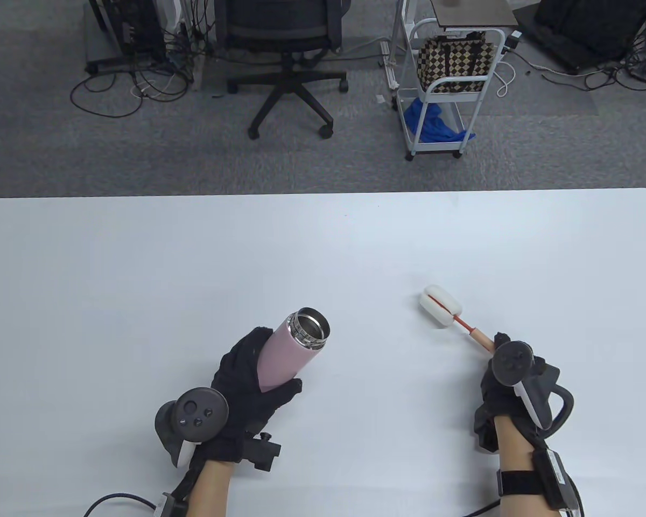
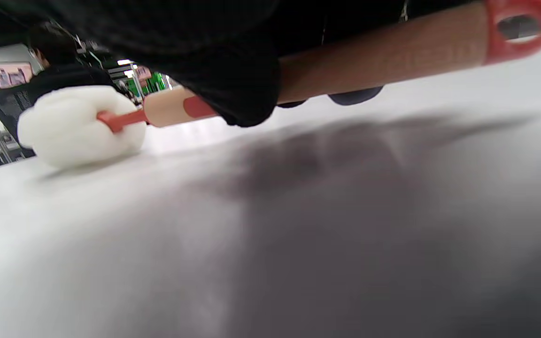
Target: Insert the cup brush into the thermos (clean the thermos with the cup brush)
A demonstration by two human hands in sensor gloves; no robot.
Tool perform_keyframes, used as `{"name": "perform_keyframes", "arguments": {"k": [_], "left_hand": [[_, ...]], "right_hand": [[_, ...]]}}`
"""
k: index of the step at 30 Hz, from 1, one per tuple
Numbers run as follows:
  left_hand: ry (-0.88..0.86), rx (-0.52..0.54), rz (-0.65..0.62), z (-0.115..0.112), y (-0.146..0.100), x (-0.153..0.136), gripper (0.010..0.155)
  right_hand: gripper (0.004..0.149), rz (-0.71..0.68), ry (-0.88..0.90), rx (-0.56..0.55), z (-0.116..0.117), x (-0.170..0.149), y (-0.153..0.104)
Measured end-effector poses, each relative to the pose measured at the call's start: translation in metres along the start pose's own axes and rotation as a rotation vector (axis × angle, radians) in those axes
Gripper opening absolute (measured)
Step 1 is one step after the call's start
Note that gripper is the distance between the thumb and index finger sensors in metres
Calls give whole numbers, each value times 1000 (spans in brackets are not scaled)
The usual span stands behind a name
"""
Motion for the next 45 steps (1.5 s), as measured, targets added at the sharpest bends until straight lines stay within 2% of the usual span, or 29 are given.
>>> {"name": "perform_keyframes", "arguments": {"k": [4, 8, 11, 14, 16, 19, 24, 29, 32, 34, 37, 40, 42, 45], "left_hand": [[-141, 0, 17, -5, -1, -2, 80], [-233, -37, 31, -17, -1, -3, 79], [-285, -75, 46, -27, -3, -2, 79], [-351, -105, 59, -36, -2, -2, 79], [-390, -124, 74, -41, -3, -2, 79], [-424, -155, 90, -51, -4, -1, 79], [-412, -223, 82, -71, -5, 9, 78], [-405, -297, 66, -91, -6, 18, 78], [-368, -329, 39, -103, -5, 26, 75], [-357, -340, 18, -109, -5, 30, 65], [-318, -375, -32, -115, -6, 38, 57], [-279, -409, -60, -111, -7, 39, 47], [-249, -377, -68, -100, -6, 35, 45], [-59, -254, -92, -69, -3, 30, 66]], "right_hand": [[52, -1, 13, 55, 5, 1, 1], [53, -66, 111, 6, -6, 12, -6], [53, -191, 343, -98, -20, 33, -21], [58, -393, 636, -116, -28, 66, -38], [66, -486, 789, -71, -27, 83, -48], [78, -631, 999, 71, -20, 114, -65], [88, -783, 1133, 291, -4, 148, -87], [76, -822, 1190, 436, 9, 162, -99], [71, -815, 1223, 470, 14, 167, -103], [80, -794, 1263, 484, 15, 168, -105], [85, -697, 1332, 412, 12, 159, -99], [81, -717, 1335, 381, 6, 157, -96], [82, -714, 1313, 348, 1, 154, -95], [83, -709, 1292, 310, -4, 150, -91]]}}
Point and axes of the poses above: the tracker on the back of each hand, its own x axis roughly to the thumb side, its own y axis roughly from the wrist to the fingertips, z = x × y, the point moved 5 cm from there along y, roughly from the wrist to the fingertips, and after that the axes turned 5 degrees about -z, right-handed, at the moved point
